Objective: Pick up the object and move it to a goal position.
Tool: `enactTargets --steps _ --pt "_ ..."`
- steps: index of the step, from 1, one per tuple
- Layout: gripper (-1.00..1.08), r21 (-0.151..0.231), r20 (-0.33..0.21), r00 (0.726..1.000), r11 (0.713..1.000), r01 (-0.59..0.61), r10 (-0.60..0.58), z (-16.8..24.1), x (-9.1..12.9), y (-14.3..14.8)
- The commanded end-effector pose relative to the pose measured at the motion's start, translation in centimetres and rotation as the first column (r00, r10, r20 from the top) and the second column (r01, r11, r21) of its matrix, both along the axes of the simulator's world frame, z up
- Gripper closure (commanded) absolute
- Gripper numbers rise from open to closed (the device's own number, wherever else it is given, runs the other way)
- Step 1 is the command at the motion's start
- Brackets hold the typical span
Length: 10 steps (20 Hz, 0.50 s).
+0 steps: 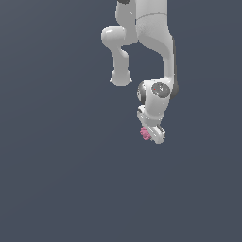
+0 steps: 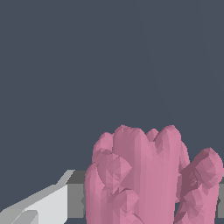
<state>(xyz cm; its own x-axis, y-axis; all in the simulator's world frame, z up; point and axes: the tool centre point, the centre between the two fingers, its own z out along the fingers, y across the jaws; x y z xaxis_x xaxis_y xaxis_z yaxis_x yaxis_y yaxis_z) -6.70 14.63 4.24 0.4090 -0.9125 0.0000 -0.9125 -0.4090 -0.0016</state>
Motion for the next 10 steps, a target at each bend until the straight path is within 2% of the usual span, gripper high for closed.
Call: enactTargets --steps 1,10 --pt "1.08 0.000 0.000 1.000 1.000 0.000 0.000 0.1 0.0 -0.2" --pt "1.08 0.001 0.000 1.000 1.000 0.000 0.000 2.6 -0.9 -3.2"
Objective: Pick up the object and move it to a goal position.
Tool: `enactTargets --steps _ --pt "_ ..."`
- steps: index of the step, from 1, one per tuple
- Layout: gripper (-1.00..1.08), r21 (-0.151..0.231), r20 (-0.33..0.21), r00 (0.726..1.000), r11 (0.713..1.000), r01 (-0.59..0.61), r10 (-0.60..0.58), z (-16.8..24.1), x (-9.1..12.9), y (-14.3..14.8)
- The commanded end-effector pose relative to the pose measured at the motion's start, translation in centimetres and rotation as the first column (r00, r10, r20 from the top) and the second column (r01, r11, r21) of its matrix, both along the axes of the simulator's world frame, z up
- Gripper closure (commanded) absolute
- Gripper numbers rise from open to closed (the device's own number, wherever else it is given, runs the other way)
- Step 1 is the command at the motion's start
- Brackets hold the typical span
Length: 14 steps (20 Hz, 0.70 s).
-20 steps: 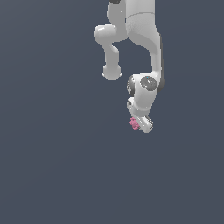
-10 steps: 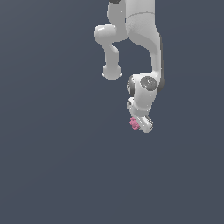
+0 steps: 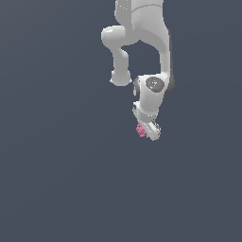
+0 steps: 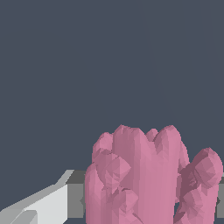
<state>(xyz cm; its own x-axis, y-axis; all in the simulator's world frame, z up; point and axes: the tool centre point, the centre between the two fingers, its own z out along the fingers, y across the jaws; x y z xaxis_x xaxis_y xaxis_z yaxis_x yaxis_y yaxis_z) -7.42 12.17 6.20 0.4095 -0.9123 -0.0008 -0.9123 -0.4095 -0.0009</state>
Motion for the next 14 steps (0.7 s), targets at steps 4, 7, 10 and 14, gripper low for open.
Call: enactTargets --steps 4,7,10,14 --pt "1.08 0.001 0.000 1.000 1.000 0.001 -0.001 2.7 -0.9 -3.3" --pt "1.08 0.002 0.000 1.000 1.000 0.001 -0.001 4.7 -1.6 -5.8" --pt "1.08 0.003 0.000 1.000 1.000 0.001 -0.001 7.0 -2.3 -8.7" --pt "1.08 0.003 -0.001 1.000 1.000 0.002 -0.002 10.0 -3.3 -12.5"
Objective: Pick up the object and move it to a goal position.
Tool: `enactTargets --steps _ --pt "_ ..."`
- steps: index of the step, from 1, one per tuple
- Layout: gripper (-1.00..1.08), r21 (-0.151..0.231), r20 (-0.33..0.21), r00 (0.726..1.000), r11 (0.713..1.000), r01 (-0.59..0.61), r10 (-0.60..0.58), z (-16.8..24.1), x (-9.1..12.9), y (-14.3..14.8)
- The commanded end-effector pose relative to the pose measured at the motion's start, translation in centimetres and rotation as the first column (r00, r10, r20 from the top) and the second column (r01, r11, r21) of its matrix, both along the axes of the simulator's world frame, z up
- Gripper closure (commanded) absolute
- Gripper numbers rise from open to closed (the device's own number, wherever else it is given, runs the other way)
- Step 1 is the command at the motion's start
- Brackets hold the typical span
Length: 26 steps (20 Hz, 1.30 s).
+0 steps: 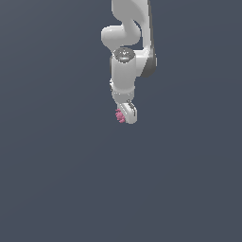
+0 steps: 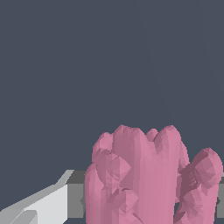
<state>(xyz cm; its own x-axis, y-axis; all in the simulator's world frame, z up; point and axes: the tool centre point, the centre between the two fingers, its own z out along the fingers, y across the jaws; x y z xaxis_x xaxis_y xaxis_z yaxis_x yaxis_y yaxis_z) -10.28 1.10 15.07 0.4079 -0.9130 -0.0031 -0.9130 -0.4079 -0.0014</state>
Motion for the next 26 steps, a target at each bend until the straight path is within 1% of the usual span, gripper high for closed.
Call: enactTargets --steps 1,8,14,20,26 --pt "1.08 0.001 0.000 1.000 1.000 0.000 0.000 1.9 -0.7 -2.4" --pt "1.08 0.000 -0.001 1.000 1.000 0.000 0.000 6.8 -2.0 -8.3" --pt "1.08 -0.002 0.000 1.000 1.000 0.000 0.000 9.8 -2.6 -12.0" --pt "1.08 -0.003 0.000 1.000 1.000 -0.001 0.001 11.1 -2.8 -13.6" --pt "1.08 -0.004 0.000 1.000 1.000 -0.001 0.001 10.9 -2.6 -13.3"
